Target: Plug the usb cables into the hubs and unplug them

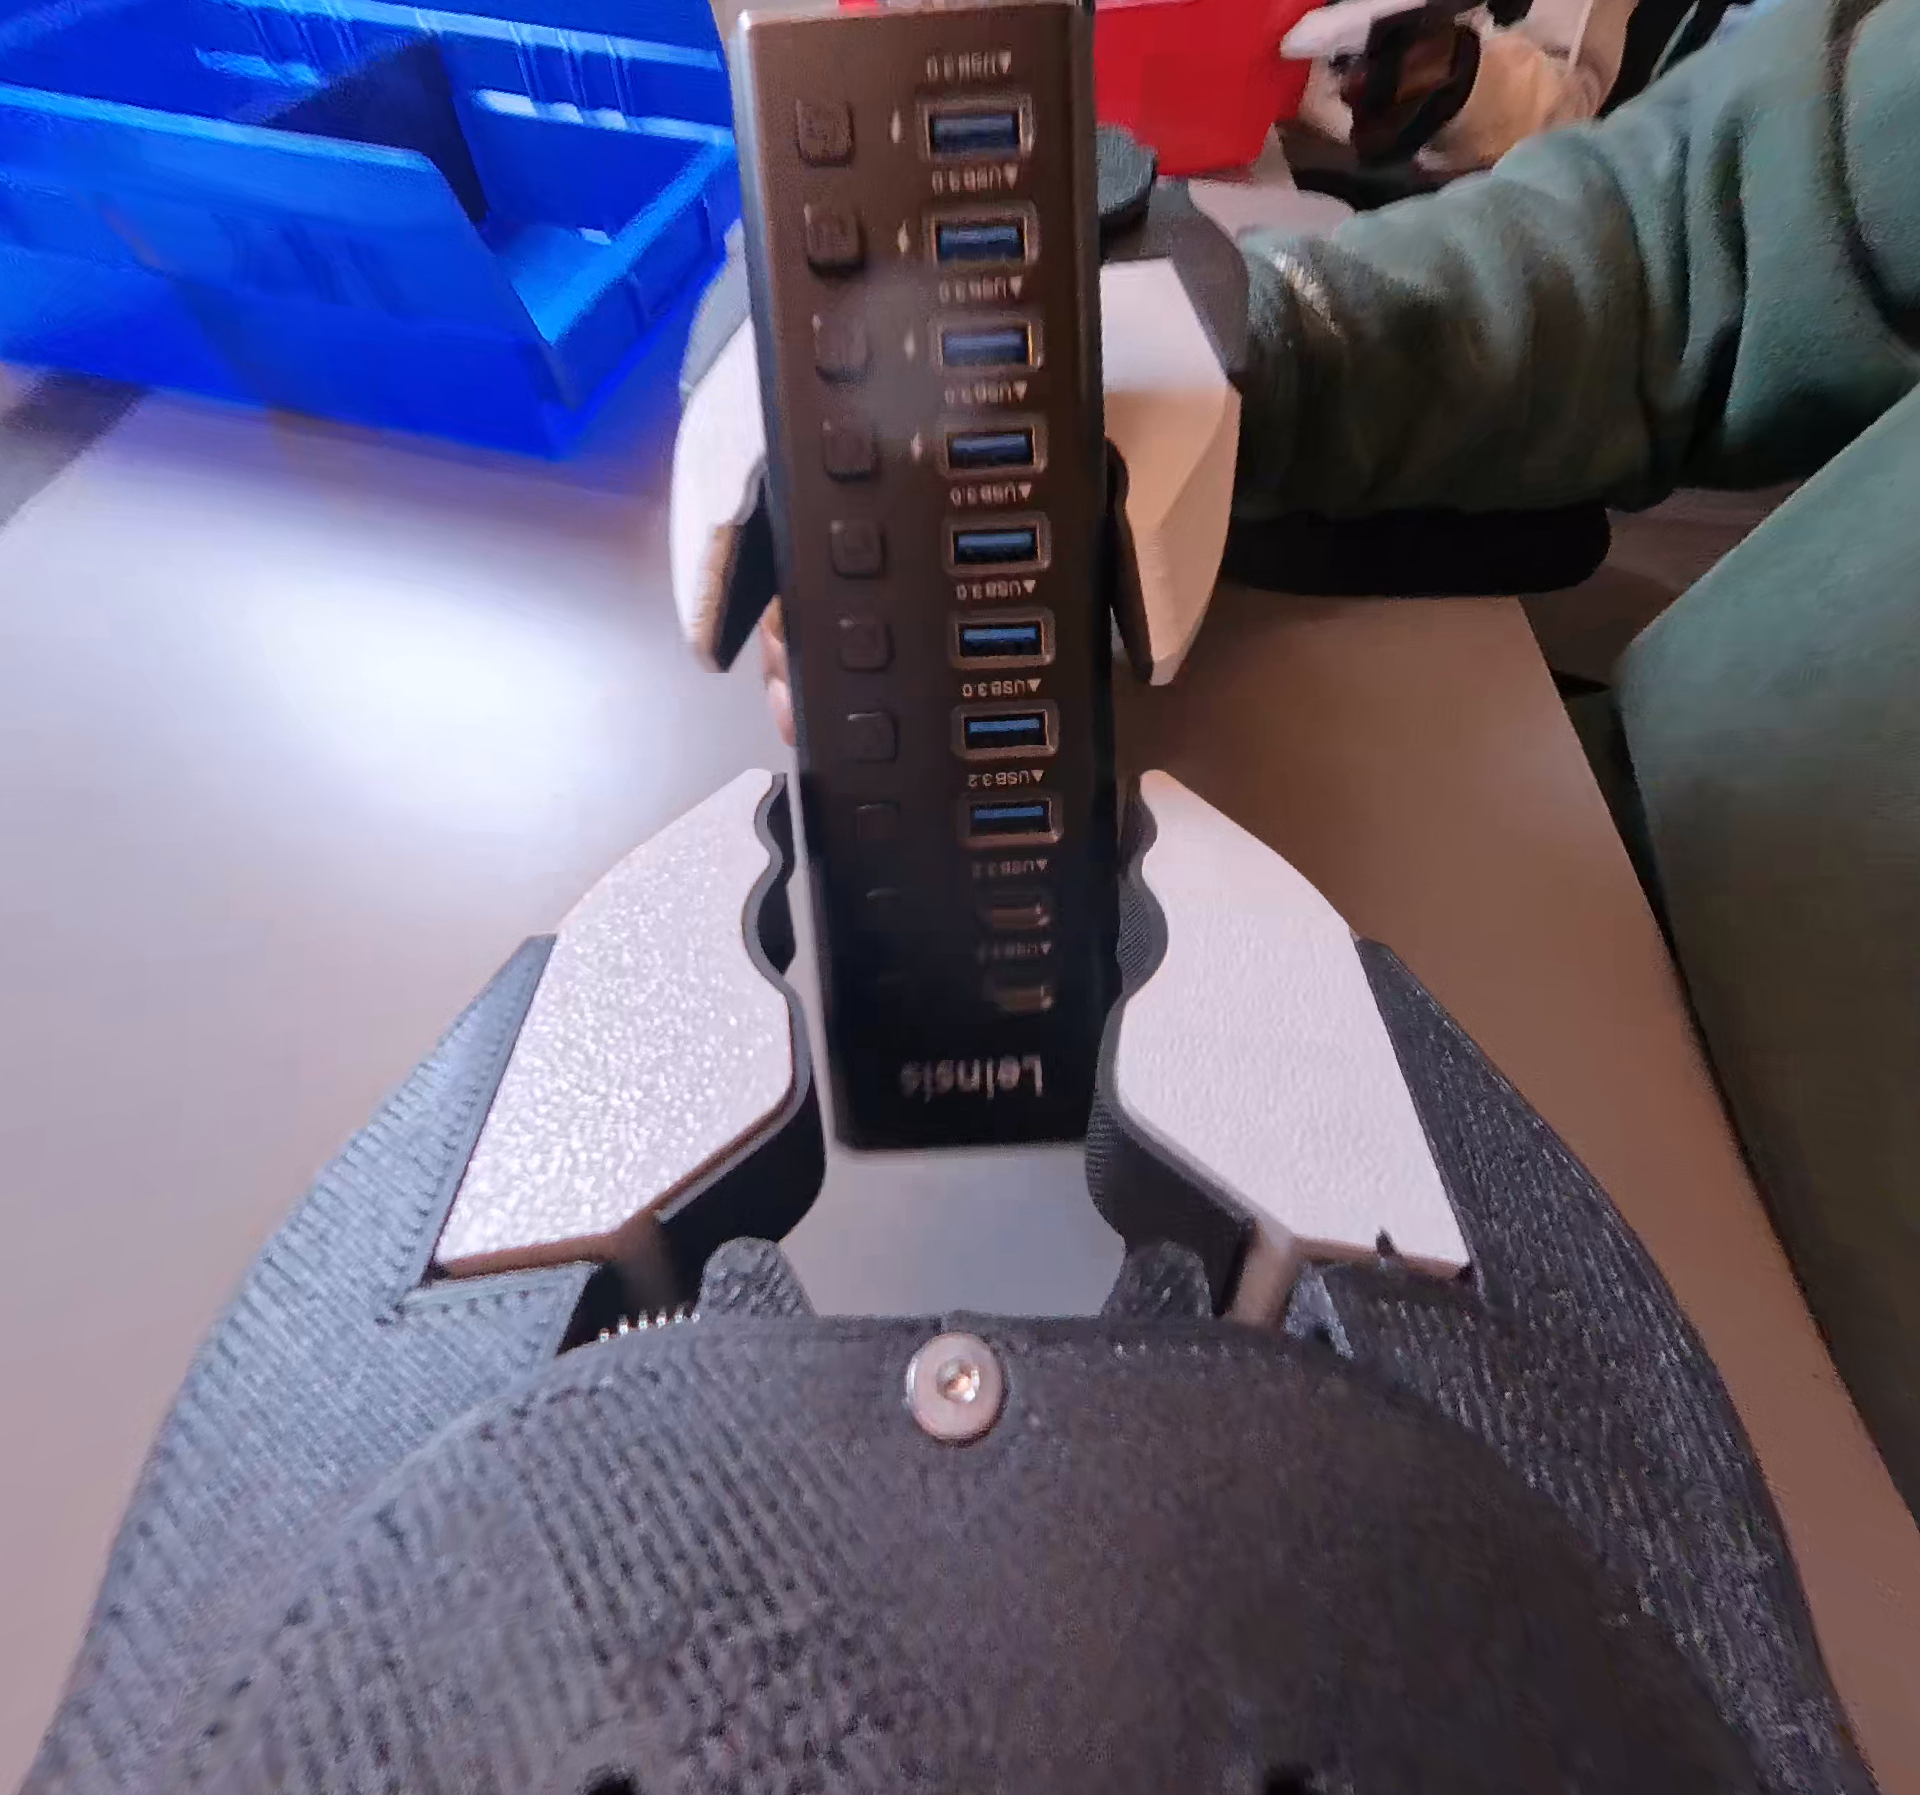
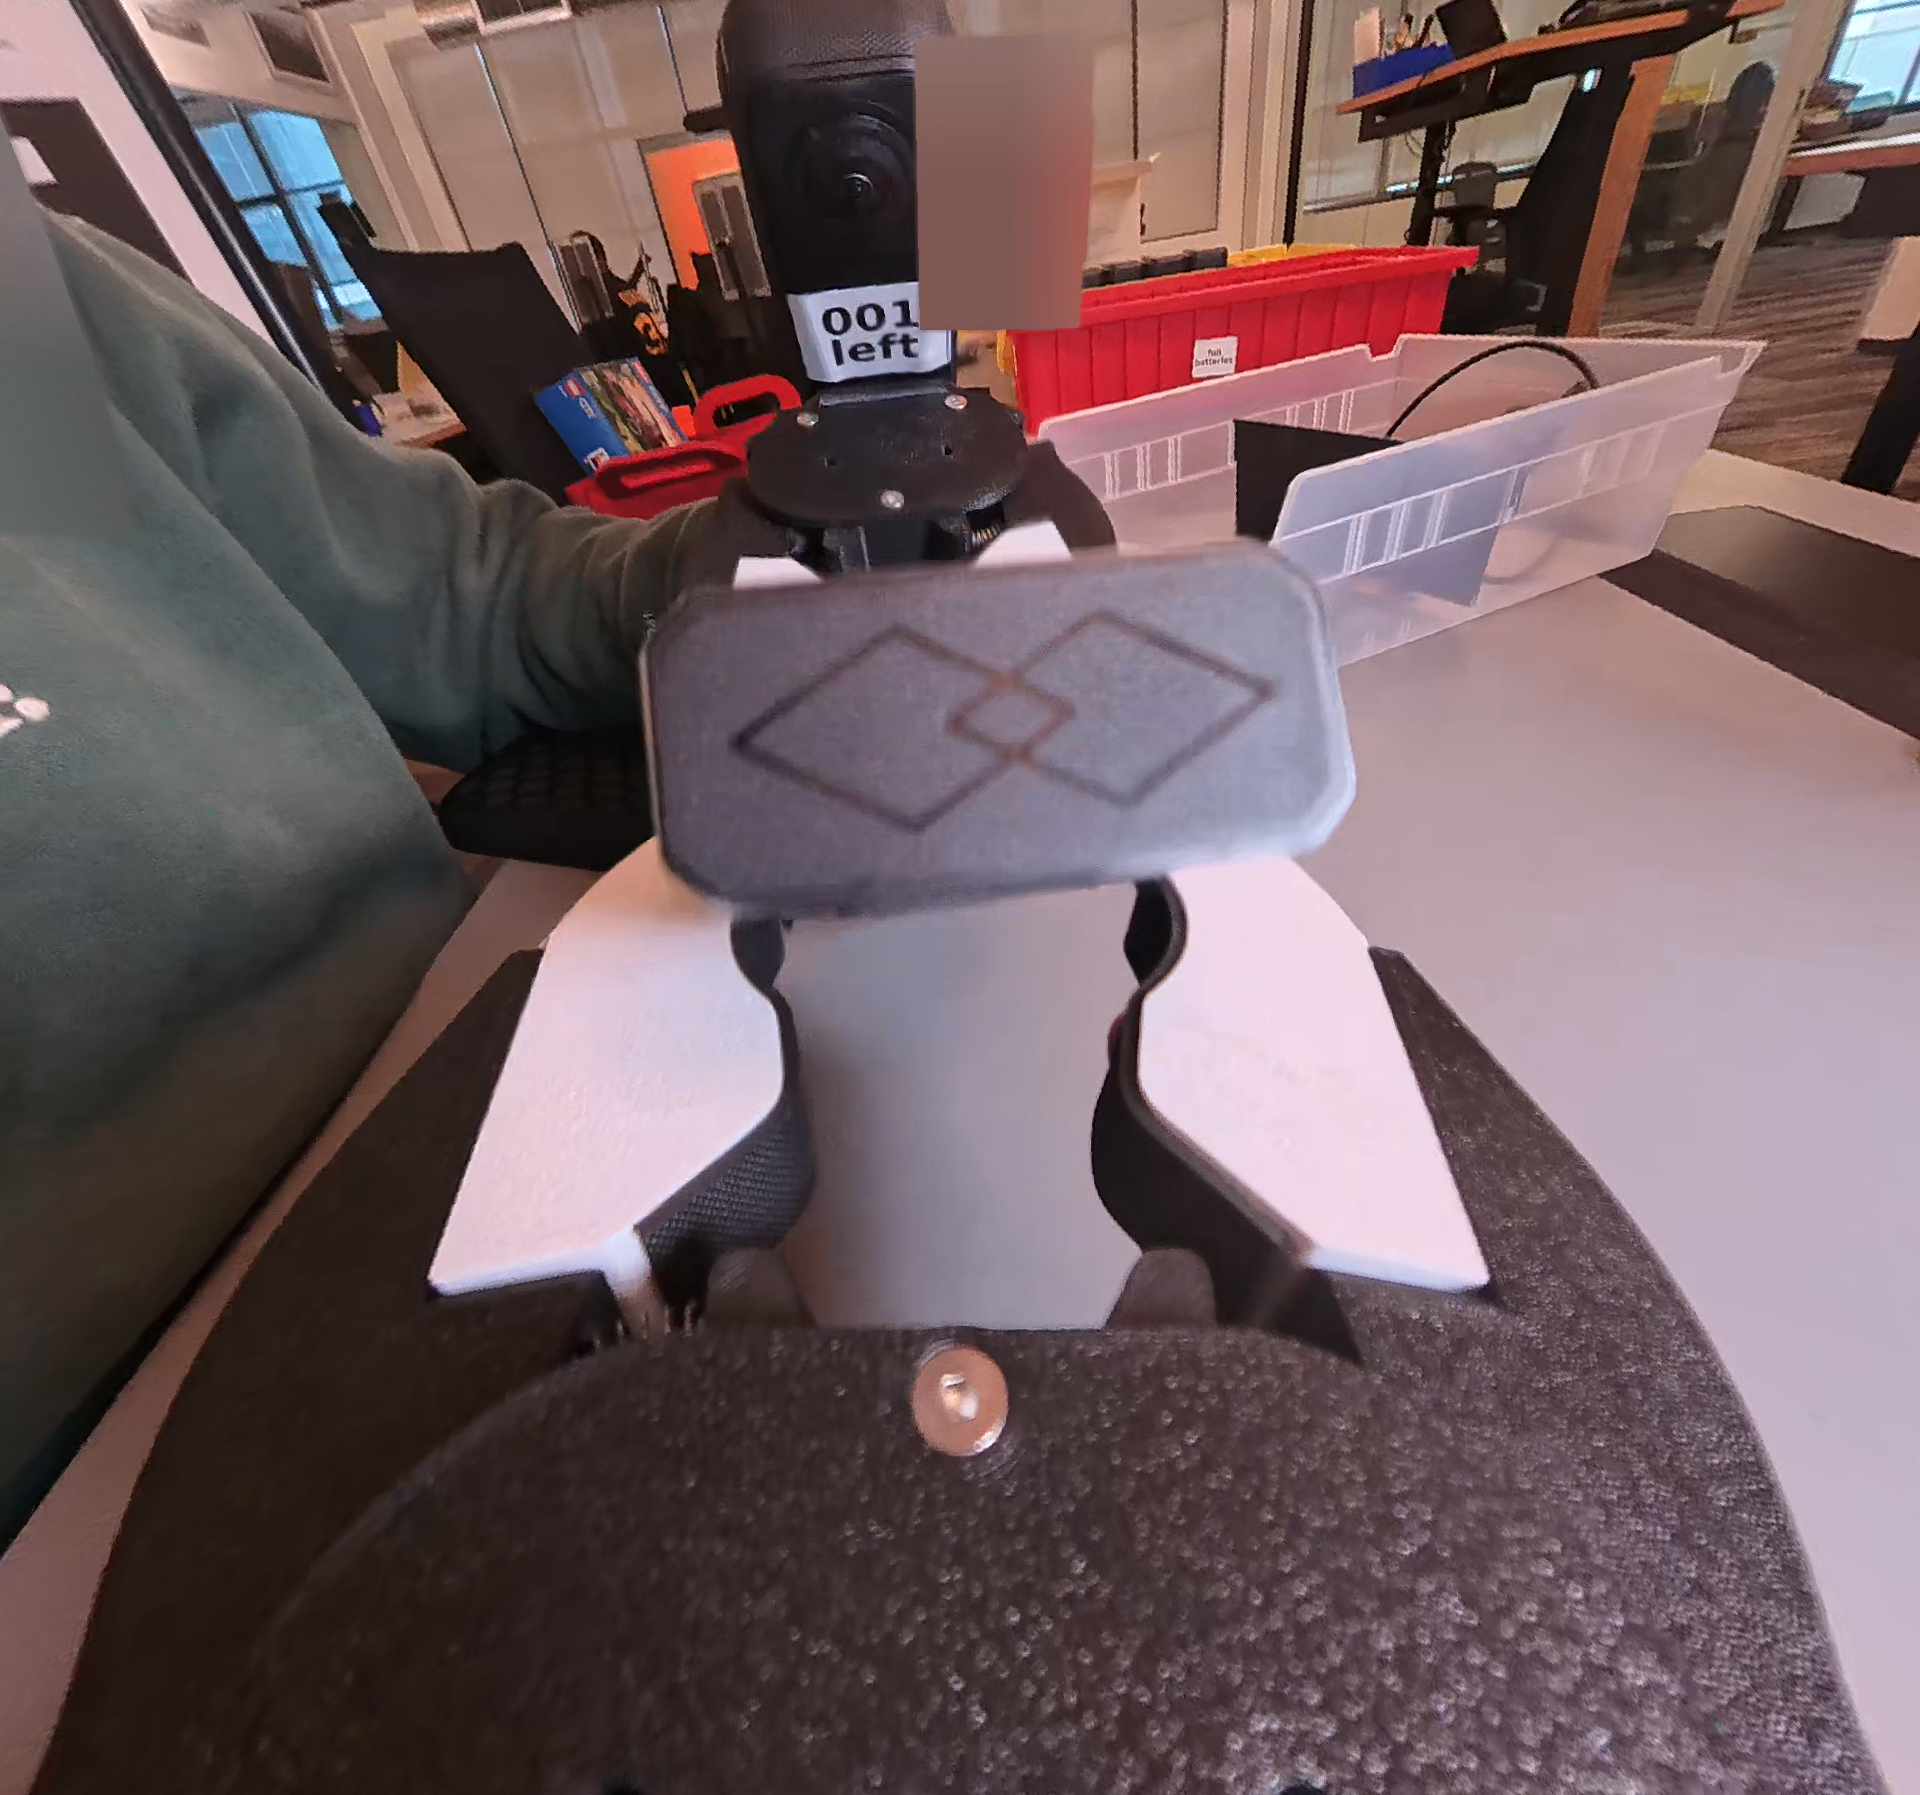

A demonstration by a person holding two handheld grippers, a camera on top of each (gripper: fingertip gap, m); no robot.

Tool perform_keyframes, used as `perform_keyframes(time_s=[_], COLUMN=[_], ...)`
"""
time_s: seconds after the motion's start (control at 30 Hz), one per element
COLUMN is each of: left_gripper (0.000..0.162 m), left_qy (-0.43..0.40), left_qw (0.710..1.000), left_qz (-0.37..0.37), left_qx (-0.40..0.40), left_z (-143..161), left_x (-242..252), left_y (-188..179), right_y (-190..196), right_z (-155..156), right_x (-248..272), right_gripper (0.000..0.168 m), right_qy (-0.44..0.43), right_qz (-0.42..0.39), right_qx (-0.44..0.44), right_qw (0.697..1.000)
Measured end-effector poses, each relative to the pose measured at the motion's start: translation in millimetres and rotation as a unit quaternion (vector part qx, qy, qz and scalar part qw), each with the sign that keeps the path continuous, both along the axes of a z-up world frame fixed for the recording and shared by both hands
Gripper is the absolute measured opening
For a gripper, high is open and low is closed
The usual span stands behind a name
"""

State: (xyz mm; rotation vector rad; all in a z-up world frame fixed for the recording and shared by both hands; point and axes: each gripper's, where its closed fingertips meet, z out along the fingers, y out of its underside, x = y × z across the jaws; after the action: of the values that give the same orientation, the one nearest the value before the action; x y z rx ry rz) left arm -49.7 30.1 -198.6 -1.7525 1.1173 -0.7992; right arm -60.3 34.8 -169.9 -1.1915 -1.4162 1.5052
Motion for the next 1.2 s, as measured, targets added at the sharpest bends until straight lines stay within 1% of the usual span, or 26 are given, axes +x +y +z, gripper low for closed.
perform_keyframes(time_s=[0.1, 0.17, 0.27, 0.33, 0.4, 0.47, 0.57, 0.63, 0.7, 0.77, 0.83, 0.87, 0.93, 0.97, 1.03, 1.07, 1.13, 1.2], left_gripper=[0.059, 0.056, 0.04, 0.034, 0.034, 0.037, 0.041, 0.046, 0.049, 0.06, 0.076, 0.084, 0.092, 0.095, 0.068, 0.065, 0.063, 0.062], left_qy=[-0.042, -0.067, -0.122, -0.157, -0.17, -0.146, -0.081, -0.061, -0.088, -0.098, -0.095, -0.098, -0.117, -0.109, -0.073, -0.059, -0.043, -0.032], left_qw=[0.997, 0.988, 0.957, 0.941, 0.942, 0.954, 0.971, 0.981, 0.988, 0.992, 0.994, 0.993, 0.992, 0.993, 0.995, 0.996, 0.997, 0.998], left_qz=[0.042, 0.11, 0.225, 0.266, 0.264, 0.246, 0.214, 0.181, 0.128, 0.066, 0.022, 0.018, 0.018, 0.037, 0.06, 0.058, 0.051, 0.041], left_qx=[0.045, 0.085, 0.134, 0.136, 0.118, 0.096, 0.071, 0.043, 0.006, -0.035, -0.055, -0.059, -0.055, -0.038, 0.027, 0.034, 0.044, 0.032], left_z=[39.6, 73.1, 119.5, 131.4, 124.6, 100.5, 56.2, 36.2, 28.1, 16.6, 6.0, 4.2, 8.0, 7.8, 5.5, 4.8, 7.7, 11.7], left_x=[-31.5, -75.4, -154.4, -190.0, -195.4, -179.0, -146.0, -123.2, -88.1, -41.5, 8.5, 30.3, 63.6, 70.3, 65.2, 62.1, 55.9, 47.6], left_y=[12.1, 27.1, 39.5, 36.7, 29.5, 26.0, 26.4, 24.1, 14.9, -0.7, -16.3, -19.9, -22.1, -15.0, 2.2, 5.6, 6.0, 3.2], right_y=[8.9, 16.1, 23.9, 24.2, 20.7, 16.0, 9.3, 6.7, 4.5, 2.4, -0.1, -1.3, -2.7, -3.2, -3.8, -2.2, -0.3, 3.9], right_z=[10.6, 18.1, 30.5, 37.8, 45.7, 55.4, 68.5, 74.3, 79.4, 84.4, 87.1, 87.4, 86.4, 85.7, 85.9, 85.3, 84.8, 79.9], right_x=[7.1, 13.3, 22.3, 26.3, 28.9, 31.3, 35.3, 37.6, 39.1, 39.0, 36.7, 34.7, 30.5, 29.7, 31.8, 32.4, 36.9, 40.0], right_gripper=[0.064, 0.063, 0.062, 0.062, 0.063, 0.063, 0.062, 0.063, 0.062, 0.063, 0.063, 0.062, 0.063, 0.063, 0.063, 0.063, 0.063, 0.062], right_qy=[0.014, 0.022, 0.039, 0.052, 0.071, 0.098, 0.133, 0.15, 0.165, 0.181, 0.193, 0.197, 0.2, 0.2, 0.199, 0.198, 0.193, 0.175], right_qz=[-0.013, -0.022, -0.026, -0.019, -0.003, 0.018, 0.049, 0.058, 0.065, 0.071, 0.072, 0.068, 0.053, 0.048, 0.04, 0.028, 0.037, 0.037], right_qx=[-0.001, 0.002, -0.004, -0.014, -0.037, -0.072, -0.118, -0.136, -0.151, -0.165, -0.169, -0.166, -0.152, -0.145, -0.127, -0.111, -0.103, -0.085], right_qw=[1.0, 1.0, 0.999, 0.998, 0.997, 0.992, 0.983, 0.978, 0.973, 0.967, 0.964, 0.964, 0.966, 0.968, 0.971, 0.974, 0.975, 0.98])
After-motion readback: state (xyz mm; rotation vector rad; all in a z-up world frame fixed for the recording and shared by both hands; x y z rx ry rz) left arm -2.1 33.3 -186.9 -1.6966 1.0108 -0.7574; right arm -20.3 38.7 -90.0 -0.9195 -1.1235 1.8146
